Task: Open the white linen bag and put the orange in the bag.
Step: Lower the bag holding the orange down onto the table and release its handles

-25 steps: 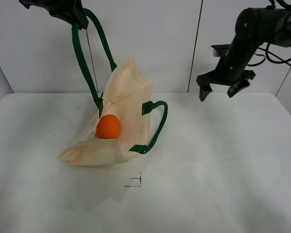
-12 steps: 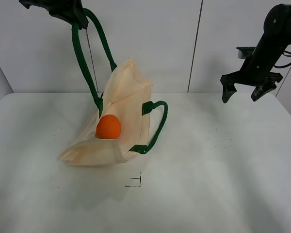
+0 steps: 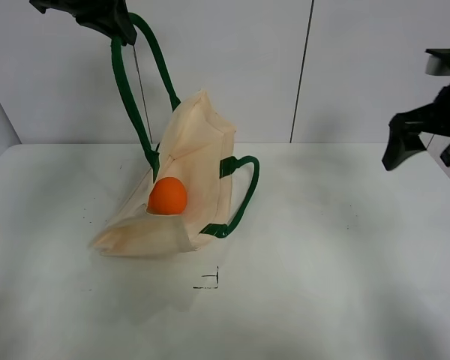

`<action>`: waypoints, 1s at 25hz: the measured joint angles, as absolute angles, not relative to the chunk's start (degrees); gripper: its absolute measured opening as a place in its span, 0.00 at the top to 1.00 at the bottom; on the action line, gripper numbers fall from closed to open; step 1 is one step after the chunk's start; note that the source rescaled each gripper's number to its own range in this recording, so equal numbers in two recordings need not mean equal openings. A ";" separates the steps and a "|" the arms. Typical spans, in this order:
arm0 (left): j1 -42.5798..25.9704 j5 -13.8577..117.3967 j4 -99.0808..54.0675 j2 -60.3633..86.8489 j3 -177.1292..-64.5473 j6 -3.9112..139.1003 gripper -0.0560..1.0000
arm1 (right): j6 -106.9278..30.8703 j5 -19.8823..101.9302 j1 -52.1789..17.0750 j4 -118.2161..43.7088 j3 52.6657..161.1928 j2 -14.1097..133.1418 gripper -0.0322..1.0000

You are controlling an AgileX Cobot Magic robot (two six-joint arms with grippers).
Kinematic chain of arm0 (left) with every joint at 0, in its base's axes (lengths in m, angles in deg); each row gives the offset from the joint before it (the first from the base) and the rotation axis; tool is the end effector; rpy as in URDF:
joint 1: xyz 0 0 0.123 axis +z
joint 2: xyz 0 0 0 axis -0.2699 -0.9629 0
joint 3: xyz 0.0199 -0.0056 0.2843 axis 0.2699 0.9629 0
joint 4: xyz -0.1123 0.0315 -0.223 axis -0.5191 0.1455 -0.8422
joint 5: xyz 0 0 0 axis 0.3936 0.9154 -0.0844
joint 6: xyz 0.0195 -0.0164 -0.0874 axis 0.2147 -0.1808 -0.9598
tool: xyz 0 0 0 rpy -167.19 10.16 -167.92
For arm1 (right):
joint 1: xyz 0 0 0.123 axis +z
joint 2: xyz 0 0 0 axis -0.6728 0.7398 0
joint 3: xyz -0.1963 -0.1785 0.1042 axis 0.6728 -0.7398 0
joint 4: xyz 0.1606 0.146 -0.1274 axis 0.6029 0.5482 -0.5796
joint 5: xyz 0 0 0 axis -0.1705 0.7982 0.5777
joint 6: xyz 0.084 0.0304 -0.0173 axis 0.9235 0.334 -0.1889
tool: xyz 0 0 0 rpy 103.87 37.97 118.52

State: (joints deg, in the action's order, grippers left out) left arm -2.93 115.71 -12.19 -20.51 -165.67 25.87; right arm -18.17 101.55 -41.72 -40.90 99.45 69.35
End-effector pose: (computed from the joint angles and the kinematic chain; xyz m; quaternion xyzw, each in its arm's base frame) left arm 0.3834 -0.1338 0.4338 0.0880 0.9203 -0.1134 0.3639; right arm 0.2790 0.0090 0.3190 -0.0226 0.9906 0.0333 0.1310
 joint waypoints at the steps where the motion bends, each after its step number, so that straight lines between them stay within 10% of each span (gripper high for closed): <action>1: -2.93 115.71 -12.19 -20.51 -165.67 25.87 0.95 | -18.22 101.55 -41.72 -40.84 95.60 65.18 0.00; 13: -2.93 115.71 -12.19 -20.51 -165.67 26.05 0.95 | -18.53 94.98 -41.72 -41.45 58.74 13.90 0.00; 25: -2.93 115.71 -12.19 -20.51 -165.67 26.16 0.95 | -18.36 90.96 -41.72 -42.88 54.98 -13.81 0.00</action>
State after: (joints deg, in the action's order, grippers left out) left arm -2.93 115.71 -12.19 -20.51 -165.67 26.16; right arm -18.36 90.96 -41.72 -42.88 54.98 -13.81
